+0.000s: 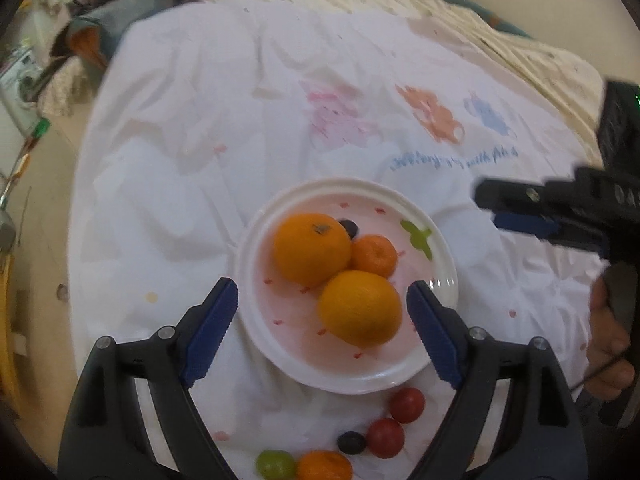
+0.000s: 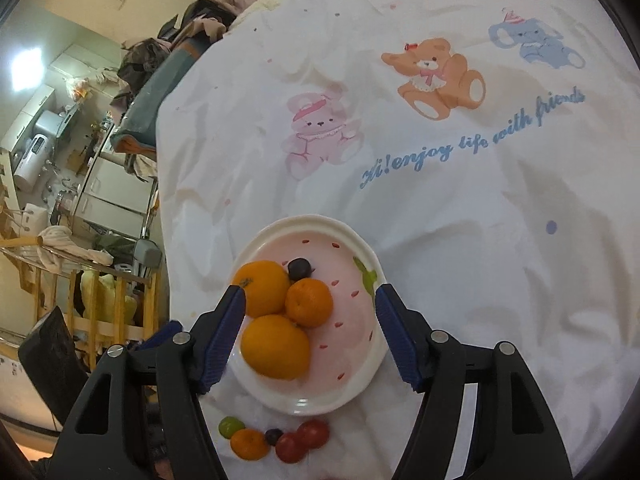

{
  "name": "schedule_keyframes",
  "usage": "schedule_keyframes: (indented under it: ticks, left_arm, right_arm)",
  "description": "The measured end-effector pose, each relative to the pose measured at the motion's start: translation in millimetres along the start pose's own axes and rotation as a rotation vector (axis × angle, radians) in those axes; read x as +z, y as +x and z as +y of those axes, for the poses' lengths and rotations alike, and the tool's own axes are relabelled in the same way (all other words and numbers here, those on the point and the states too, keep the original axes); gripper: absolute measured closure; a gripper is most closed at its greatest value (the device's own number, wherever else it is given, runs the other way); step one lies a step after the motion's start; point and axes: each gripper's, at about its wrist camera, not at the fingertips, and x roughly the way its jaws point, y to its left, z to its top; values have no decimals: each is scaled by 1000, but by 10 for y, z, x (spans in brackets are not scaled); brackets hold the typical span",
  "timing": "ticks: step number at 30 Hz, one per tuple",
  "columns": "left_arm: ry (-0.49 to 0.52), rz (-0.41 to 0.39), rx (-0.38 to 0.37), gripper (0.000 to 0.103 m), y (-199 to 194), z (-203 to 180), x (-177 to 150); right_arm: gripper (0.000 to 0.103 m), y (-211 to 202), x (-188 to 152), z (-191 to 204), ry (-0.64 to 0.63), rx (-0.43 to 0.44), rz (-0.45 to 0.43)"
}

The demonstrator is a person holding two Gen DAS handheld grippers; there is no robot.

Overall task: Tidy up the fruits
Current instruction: 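Open the left tool over the plate while the right tool releases the tangerine, then lower the right tool onto a loose tangerine and close its fingers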

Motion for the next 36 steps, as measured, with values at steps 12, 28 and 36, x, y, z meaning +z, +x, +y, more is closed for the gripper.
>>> schedule_keyframes:
  ticks: [12,28,36]
  left_arm:
    - [-38,-87,86,19,-360,190,-90]
    - [-81,-120,112,19,-760,267,-405]
    - [-94,-88,104,19,-829,264,-605]
  right_arm:
    - [33,-338,-237,104,-26,-23,-63]
    - [33,-665,-827,221,-75,-50,-98]
    - [33,-445,-1192,235,-77,-109,25]
